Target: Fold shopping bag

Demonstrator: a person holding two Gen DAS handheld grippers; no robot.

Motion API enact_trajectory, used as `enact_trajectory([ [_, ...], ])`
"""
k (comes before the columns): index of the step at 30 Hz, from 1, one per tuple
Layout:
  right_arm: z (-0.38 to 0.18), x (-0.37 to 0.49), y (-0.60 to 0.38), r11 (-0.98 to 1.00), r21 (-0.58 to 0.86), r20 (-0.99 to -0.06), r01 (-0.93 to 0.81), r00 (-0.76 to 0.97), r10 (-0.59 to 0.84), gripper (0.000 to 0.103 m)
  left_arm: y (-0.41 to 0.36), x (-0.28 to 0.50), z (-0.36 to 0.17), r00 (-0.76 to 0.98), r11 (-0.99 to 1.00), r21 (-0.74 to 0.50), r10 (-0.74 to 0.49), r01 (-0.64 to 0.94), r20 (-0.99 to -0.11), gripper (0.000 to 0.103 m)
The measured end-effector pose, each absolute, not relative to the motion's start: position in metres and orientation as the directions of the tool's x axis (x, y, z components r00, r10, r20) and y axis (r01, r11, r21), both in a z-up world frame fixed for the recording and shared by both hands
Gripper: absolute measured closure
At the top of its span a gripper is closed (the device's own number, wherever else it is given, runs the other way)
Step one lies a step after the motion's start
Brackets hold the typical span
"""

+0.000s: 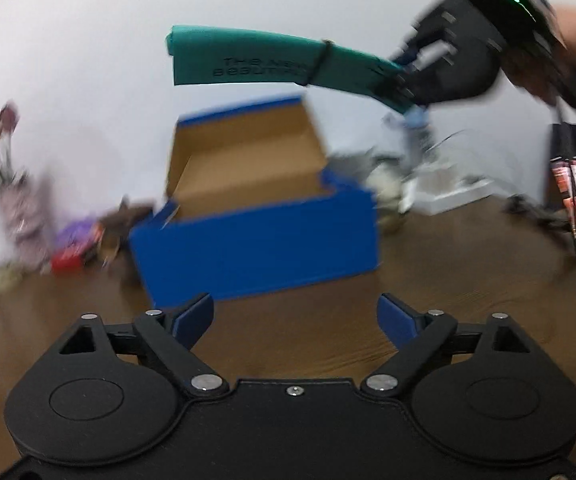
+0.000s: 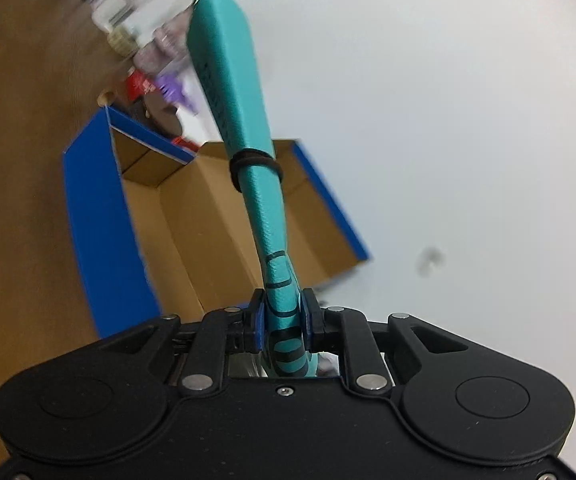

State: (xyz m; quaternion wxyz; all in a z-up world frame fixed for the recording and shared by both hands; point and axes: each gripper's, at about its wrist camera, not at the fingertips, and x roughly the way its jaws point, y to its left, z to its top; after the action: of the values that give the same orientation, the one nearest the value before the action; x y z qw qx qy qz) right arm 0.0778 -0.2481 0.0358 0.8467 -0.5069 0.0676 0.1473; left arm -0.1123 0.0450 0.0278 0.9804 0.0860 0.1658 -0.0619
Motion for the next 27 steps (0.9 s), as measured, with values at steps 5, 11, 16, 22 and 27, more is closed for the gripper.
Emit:
enact_trajectory([
  [5,0.039,0.164,-0.151,0.352,-0.809,-0.454,-0.470,0.881,0.133,0.085,0.041,-0.105,0.010,0.914,0.994,0.012,-0.094,0.107,-0.395,0.008],
  [11,-0.005,0.248,-0.110,0.363,-0.752,-0.585,-0.551,0.811,0.018,0.075,0.033,-0.034,0.024,0.898,0.996,-0.055,-0.090,0.073,-0.431,0.007],
  [16,0.024,0.247,-0.115,0.534,-0.751,-0.420,-0.389,0.905,0.068,0.059,0.048,-0.017,0.031,0.891,0.994,-0.094,-0.092,0.056,-0.444,0.003],
  [22,0.043,0.173,-0.135,0.527,-0.779,-0.285,-0.338,0.941,0.182,0.041,0.053,-0.029,0.046,0.898,0.995,-0.075,-0.097,0.071,-0.429,0.003],
  [27,0.057,0.092,-0.178,0.493,-0.799,-0.236,-0.344,0.934,0.270,0.031,0.032,-0.081,0.046,0.920,0.994,-0.086,-0.091,0.062,-0.381,0.003],
])
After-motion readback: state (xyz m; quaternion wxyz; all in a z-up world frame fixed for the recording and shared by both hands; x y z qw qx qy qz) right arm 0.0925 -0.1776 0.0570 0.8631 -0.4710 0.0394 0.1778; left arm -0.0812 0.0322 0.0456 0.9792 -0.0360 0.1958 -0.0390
